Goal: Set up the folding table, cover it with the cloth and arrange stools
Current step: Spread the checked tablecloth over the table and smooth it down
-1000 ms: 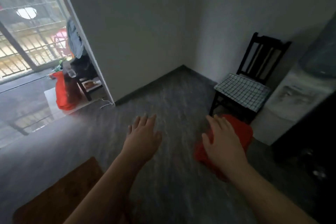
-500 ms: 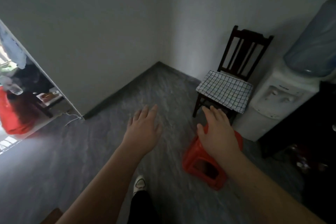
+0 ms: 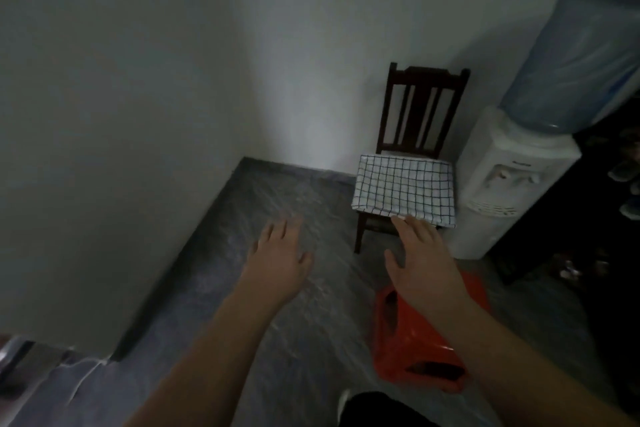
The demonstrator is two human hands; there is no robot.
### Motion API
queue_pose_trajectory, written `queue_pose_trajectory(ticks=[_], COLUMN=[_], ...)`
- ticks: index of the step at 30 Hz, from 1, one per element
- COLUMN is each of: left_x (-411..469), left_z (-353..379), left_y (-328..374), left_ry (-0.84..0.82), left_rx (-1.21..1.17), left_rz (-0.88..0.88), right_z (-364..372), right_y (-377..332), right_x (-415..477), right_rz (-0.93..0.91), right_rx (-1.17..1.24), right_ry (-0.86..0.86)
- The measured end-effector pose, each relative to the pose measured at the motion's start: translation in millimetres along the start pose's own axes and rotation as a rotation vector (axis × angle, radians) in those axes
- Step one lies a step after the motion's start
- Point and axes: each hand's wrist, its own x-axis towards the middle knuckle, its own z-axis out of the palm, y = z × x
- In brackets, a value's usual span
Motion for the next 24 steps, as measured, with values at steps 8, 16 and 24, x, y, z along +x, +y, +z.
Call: queue_pose_trajectory(ticks=[8,16,24], left_x=[162.7,361.9,498.5], left_z=[23.8,90.8,205.7], left_y=[27.4,68.8,78.5], left_ry=[-0.084,-0.299,-0.461], left_rx=[0.047,0.116,0.073], left_rz=[0.189,0.258,0.267], right_z=[23.7,76.5,180.6], right_y=[62.7,154.3,241.4], right_x=[107.9,259.6,366.4], right_rz=[0.216,0.333,0.393], right_rx=[0.025,0.068,0.065], right_ry=[0.033,-0.081,-0.288])
